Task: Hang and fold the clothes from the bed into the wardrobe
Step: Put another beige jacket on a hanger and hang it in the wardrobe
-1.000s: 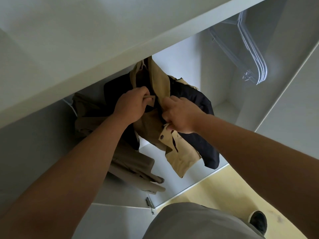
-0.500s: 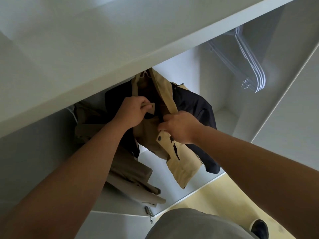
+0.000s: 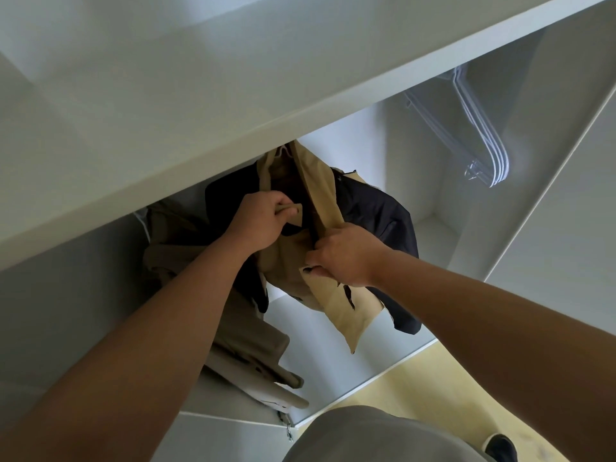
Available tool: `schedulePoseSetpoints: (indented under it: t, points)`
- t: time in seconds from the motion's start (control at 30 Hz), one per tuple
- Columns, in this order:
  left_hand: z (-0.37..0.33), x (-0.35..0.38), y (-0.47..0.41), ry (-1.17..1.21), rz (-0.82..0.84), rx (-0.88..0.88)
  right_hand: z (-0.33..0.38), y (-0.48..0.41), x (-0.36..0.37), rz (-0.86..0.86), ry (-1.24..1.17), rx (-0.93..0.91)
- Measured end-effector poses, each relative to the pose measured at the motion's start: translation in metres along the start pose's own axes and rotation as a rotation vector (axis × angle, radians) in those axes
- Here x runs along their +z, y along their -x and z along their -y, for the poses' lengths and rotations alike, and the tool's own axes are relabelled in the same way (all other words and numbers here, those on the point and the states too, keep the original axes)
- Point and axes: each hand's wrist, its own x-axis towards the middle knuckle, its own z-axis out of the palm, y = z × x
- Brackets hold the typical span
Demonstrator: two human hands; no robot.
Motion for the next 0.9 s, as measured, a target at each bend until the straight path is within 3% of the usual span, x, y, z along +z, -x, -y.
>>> schedulePoseSetpoints:
  t: [0.1, 0.23, 0.33, 0.73, 0.9]
  points:
    - [-0.002, -0.003, 0.000, 0.035, 0.002, -0.033, -0.001, -0.002, -0.004, -0.044, -0.031, 0.059]
    - [-0.006, -0.008, 0.001, 0.107, 0.000, -0.064, -0.009, -0.008, -0.007, -0.277, -0.027, 0.261]
    - [-0.007, -0.013, 0.001, 0.187, 0.024, -0.060, -0.012, -0.016, -0.011, -0.395, 0.000, 0.299]
    - [-0.010, -0.026, 0.009, 0.361, 0.125, -0.062, -0.011, -0.025, -0.018, -0.477, 0.018, 0.332]
    - [-0.014, -0.028, 0.013, 0.253, 0.152, 0.000, -0.009, -0.023, -0.014, -0.498, 0.037, 0.370]
